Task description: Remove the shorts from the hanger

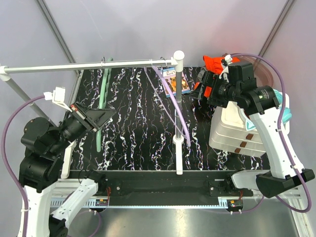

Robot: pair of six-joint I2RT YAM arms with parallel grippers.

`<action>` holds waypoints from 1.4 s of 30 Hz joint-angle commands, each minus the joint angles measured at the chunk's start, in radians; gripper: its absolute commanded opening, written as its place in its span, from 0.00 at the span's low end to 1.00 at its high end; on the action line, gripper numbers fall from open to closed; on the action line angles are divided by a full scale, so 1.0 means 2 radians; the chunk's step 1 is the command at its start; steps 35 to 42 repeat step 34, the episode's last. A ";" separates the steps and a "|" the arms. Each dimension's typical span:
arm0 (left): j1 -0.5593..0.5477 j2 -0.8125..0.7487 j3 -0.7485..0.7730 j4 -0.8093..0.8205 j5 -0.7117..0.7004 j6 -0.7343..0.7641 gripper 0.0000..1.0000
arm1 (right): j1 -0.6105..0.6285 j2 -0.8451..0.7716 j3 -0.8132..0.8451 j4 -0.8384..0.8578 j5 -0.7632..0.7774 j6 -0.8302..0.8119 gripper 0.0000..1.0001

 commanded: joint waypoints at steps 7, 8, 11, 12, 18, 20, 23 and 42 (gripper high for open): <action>-0.001 -0.038 -0.040 0.050 -0.004 -0.001 0.24 | -0.001 -0.028 0.002 -0.006 0.036 0.020 1.00; -0.001 -0.040 -0.042 0.049 -0.006 -0.004 0.35 | -0.001 -0.033 0.006 -0.011 0.041 0.023 1.00; -0.001 -0.047 -0.045 0.046 -0.006 0.001 0.46 | -0.001 -0.045 0.012 -0.025 0.051 0.029 1.00; 0.000 -0.048 -0.044 0.043 -0.007 0.004 0.54 | -0.001 -0.048 0.012 -0.028 0.053 0.033 1.00; -0.001 -0.060 -0.026 0.014 -0.023 0.026 0.80 | -0.001 -0.074 0.024 -0.046 0.062 0.043 1.00; 0.000 -0.060 -0.014 -0.009 -0.036 0.038 0.96 | -0.001 -0.083 0.035 -0.070 0.081 0.046 1.00; -0.001 -0.060 0.007 -0.029 -0.048 0.051 0.99 | -0.001 -0.097 0.045 -0.102 0.102 0.049 1.00; 0.000 -0.066 0.020 -0.038 -0.069 0.048 0.99 | -0.001 -0.193 0.015 -0.122 0.178 0.073 1.00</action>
